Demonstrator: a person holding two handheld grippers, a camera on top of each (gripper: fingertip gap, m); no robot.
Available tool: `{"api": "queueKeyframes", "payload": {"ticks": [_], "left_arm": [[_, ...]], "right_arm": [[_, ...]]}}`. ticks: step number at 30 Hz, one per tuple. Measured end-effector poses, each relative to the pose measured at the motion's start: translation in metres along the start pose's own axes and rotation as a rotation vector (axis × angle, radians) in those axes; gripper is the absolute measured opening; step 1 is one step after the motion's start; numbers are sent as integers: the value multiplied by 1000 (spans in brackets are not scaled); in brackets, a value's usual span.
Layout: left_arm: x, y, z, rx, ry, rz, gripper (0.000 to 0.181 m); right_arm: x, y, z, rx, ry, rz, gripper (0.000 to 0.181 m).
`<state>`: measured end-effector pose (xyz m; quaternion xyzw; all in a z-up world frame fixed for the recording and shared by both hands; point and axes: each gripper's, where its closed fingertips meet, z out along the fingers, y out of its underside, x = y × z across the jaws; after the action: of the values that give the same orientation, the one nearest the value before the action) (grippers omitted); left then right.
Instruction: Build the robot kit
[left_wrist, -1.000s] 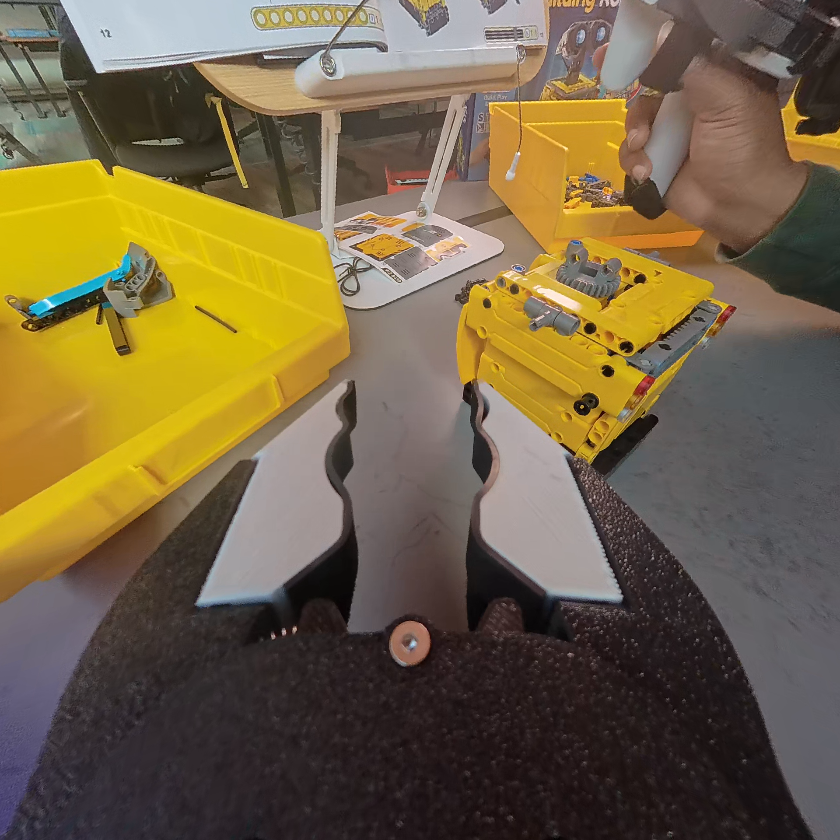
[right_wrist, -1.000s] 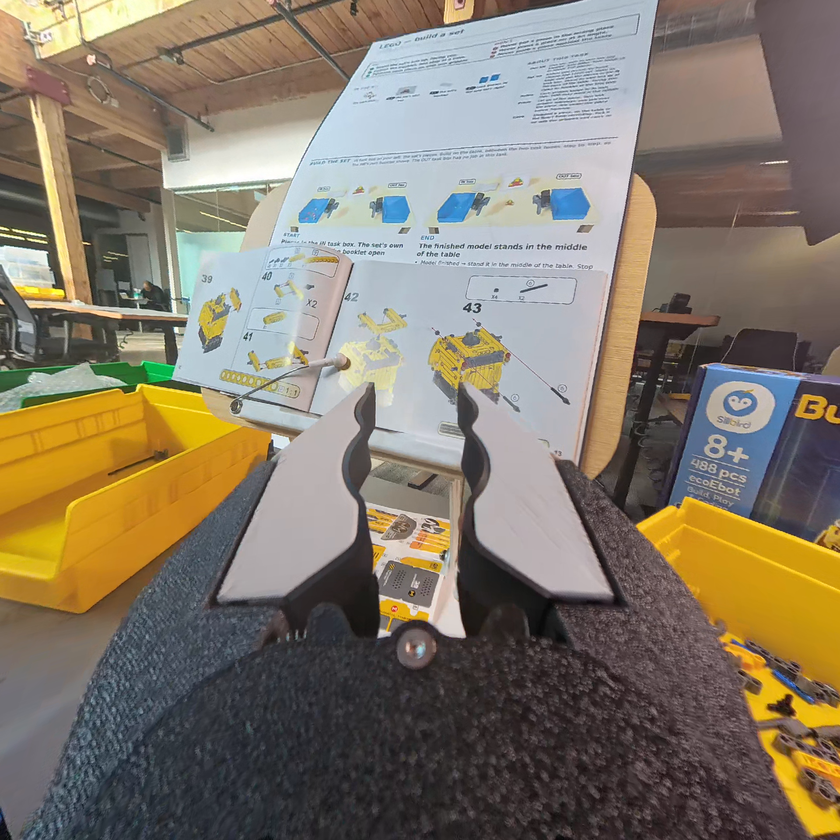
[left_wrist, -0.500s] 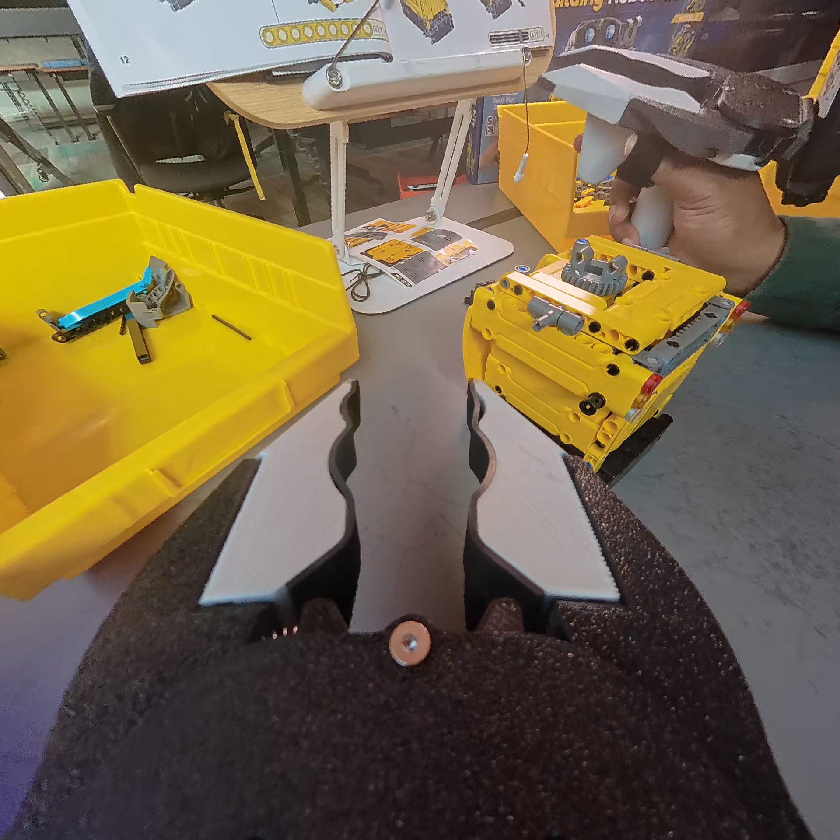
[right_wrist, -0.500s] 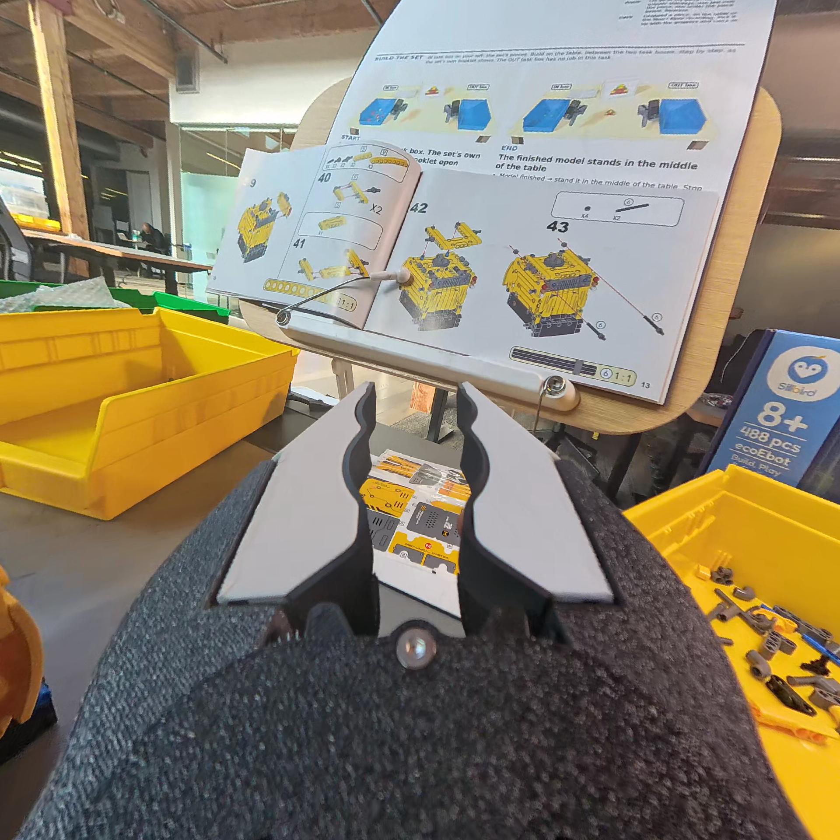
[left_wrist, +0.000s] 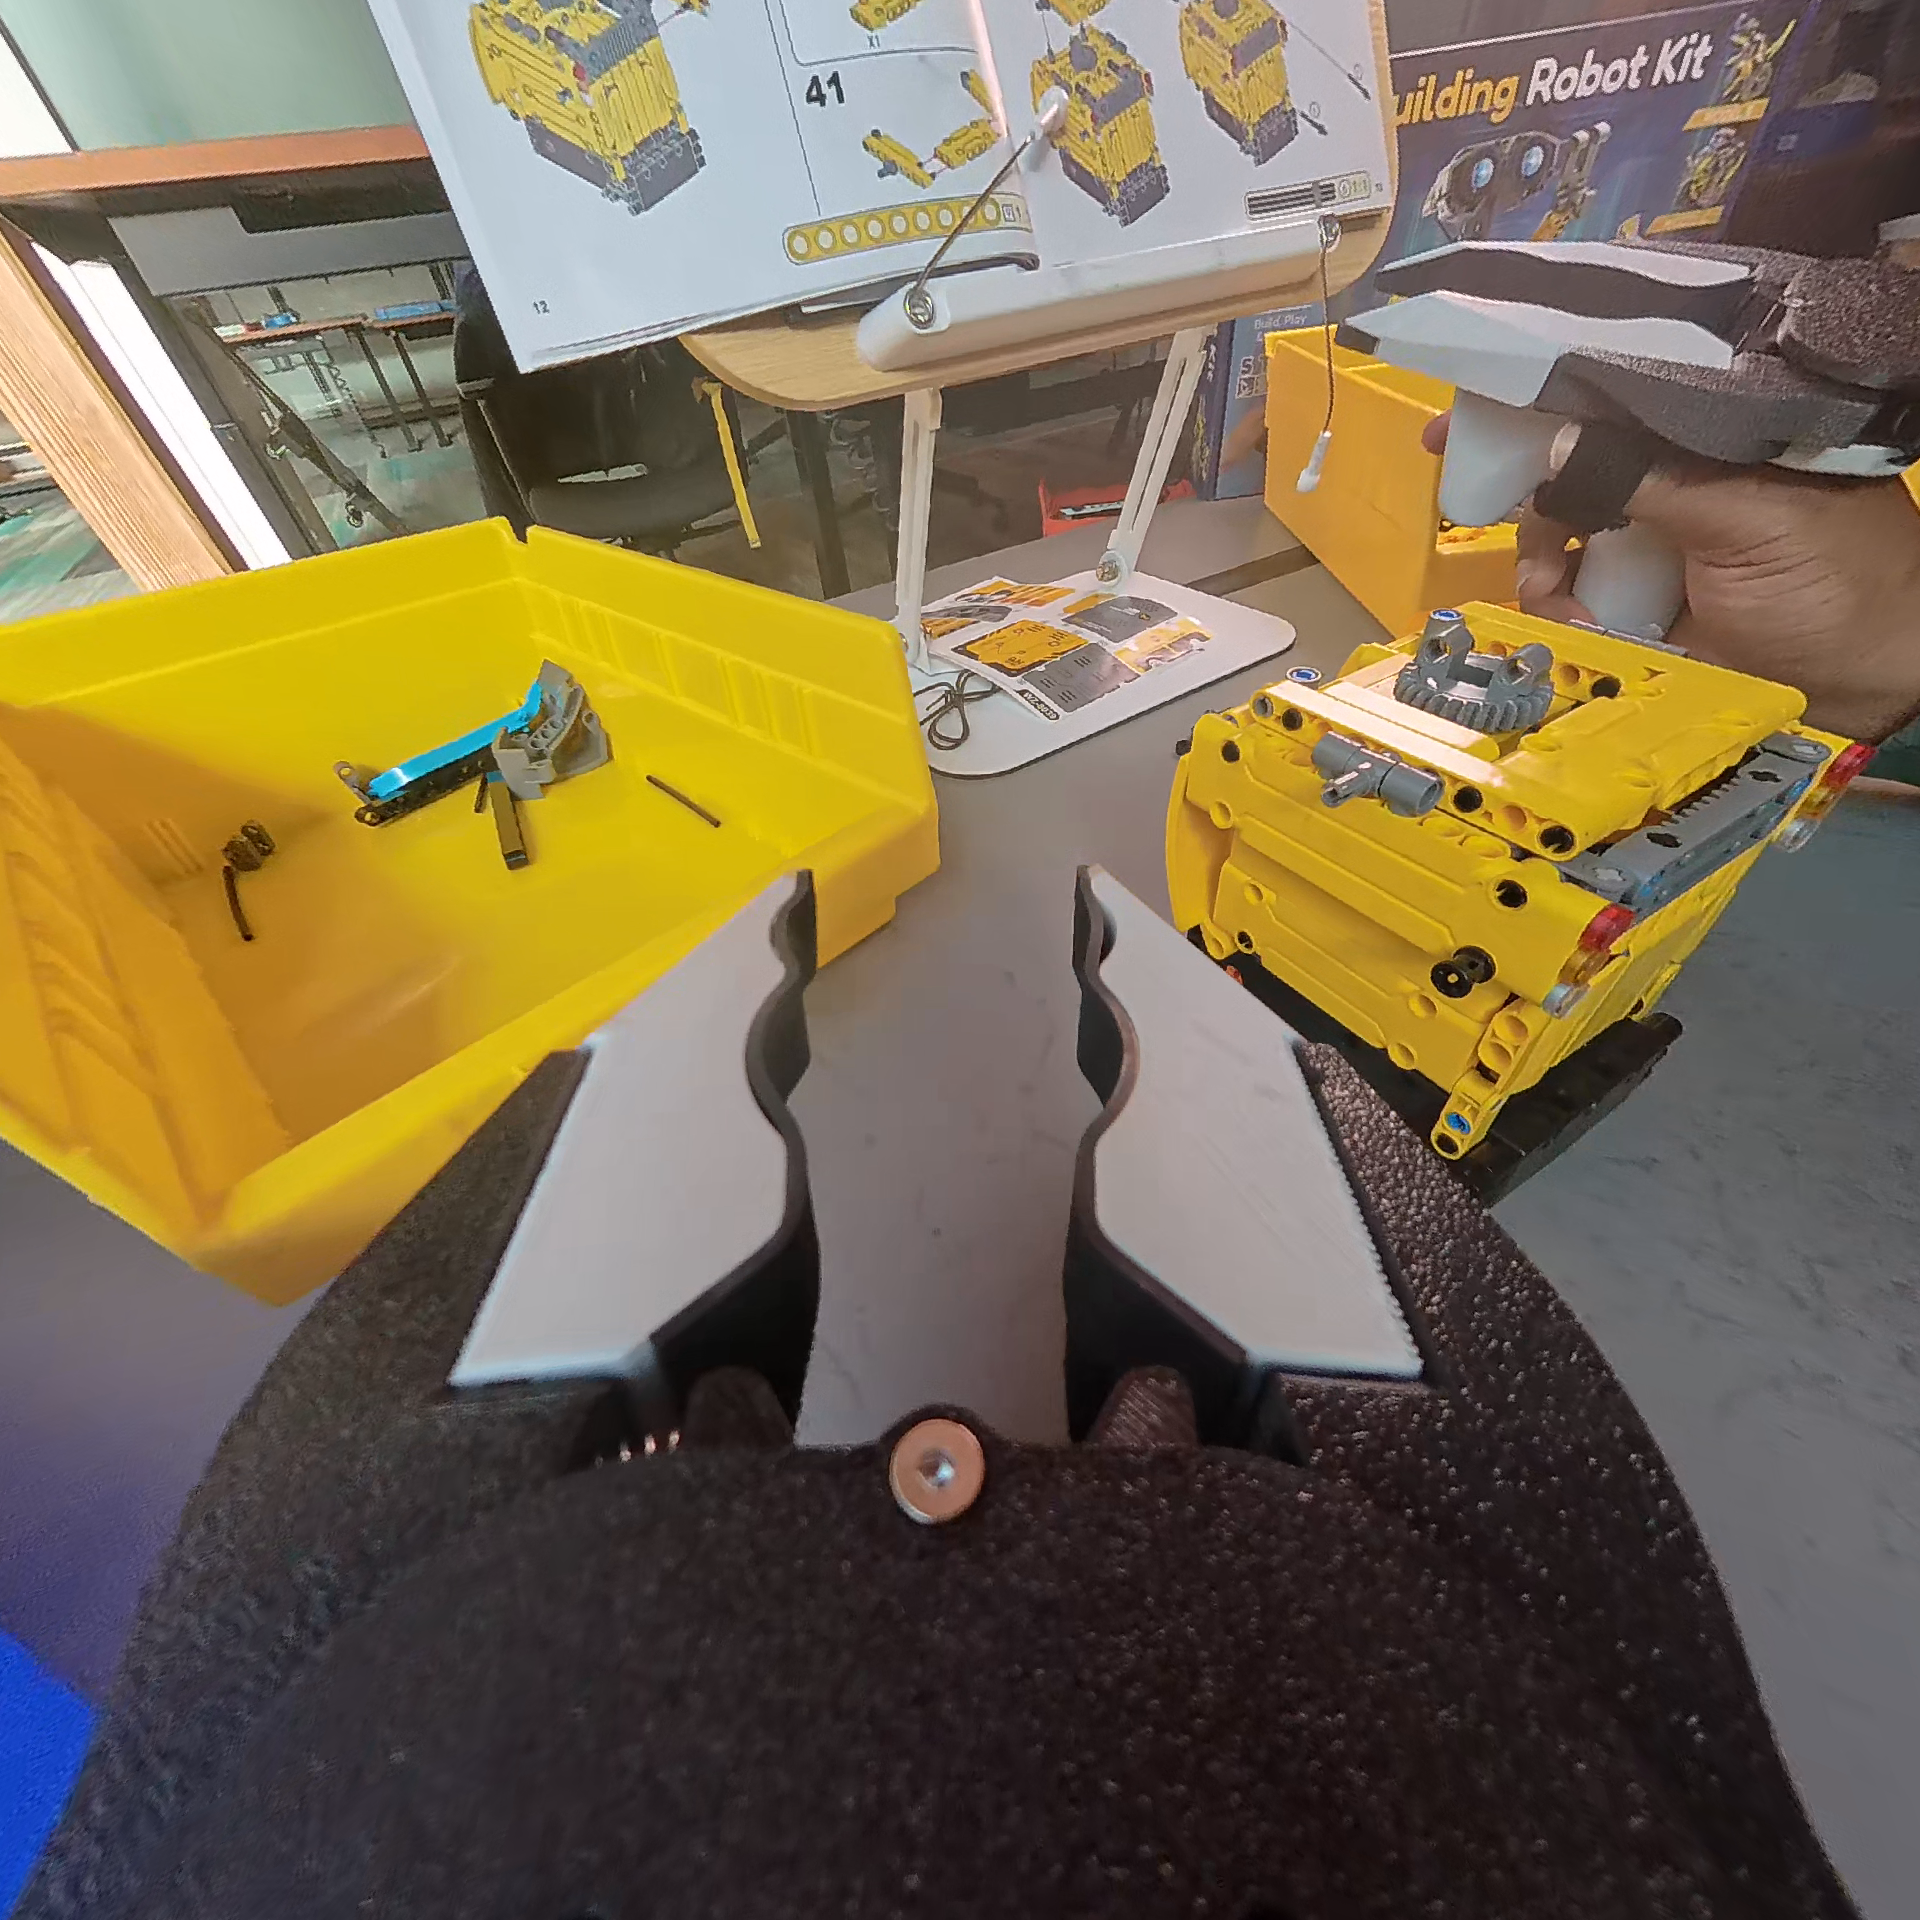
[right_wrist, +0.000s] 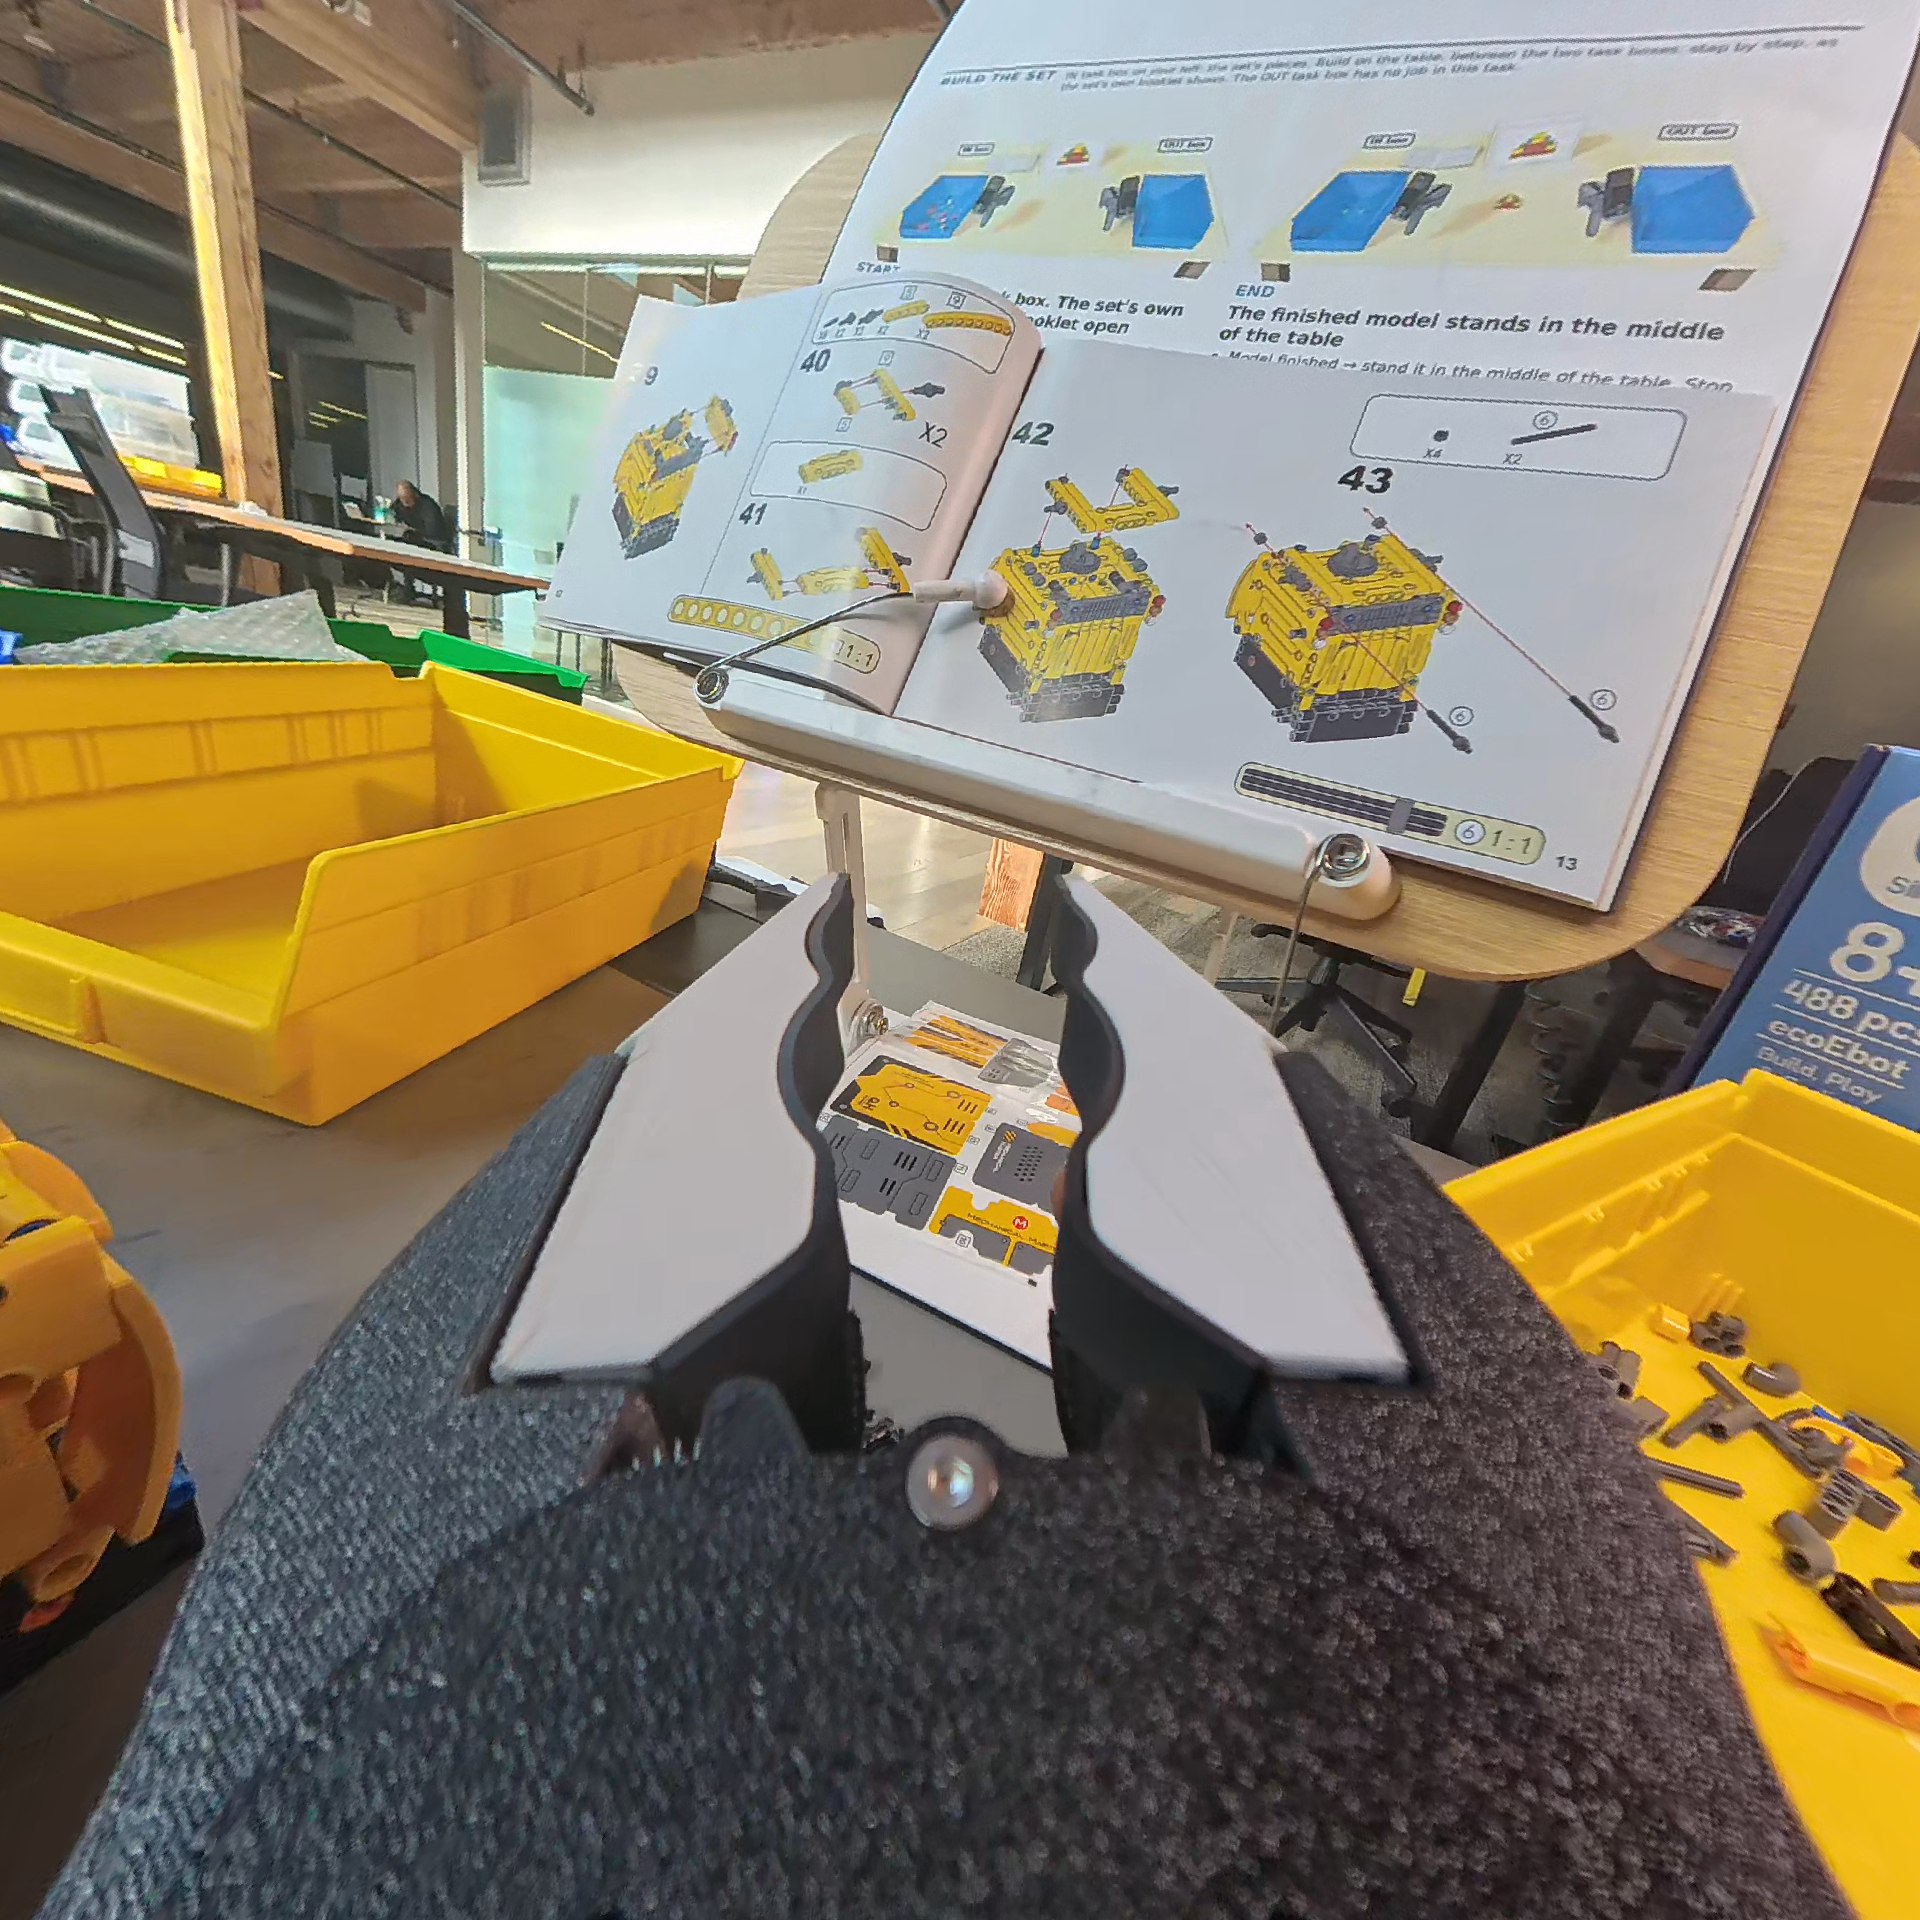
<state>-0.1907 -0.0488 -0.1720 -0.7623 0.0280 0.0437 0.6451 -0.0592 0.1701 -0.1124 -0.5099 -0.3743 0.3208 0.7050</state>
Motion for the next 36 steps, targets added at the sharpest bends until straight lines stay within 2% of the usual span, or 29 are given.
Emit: {"api": "queueKeyframes", "payload": {"ticks": [13, 28, 31, 33, 35, 36], "left_arm": [[-7, 3, 2, -8, -51, 19, 53], [-13, 5, 1, -22, -143, 82, 52], [-13, 4, -1, -18, -136, 74, 52], [-13, 3, -1, -13, -130, 64, 52], [-12, 1, -3, -4, -122, 55, 52], [-12, 0, -4, 2, -116, 50, 51]], "right_arm": [[8, 3, 3, -10, 26, 4, 37], [16, -12, -3, 22, 28, 59, 37], [13, -11, -3, 14, 4, 91, 31], [11, -22, -6, 36, -13, 101, 28], [9, -41, -12, 83, -26, 87, 15], [10, -52, -17, 107, -31, 79, 0]]}}
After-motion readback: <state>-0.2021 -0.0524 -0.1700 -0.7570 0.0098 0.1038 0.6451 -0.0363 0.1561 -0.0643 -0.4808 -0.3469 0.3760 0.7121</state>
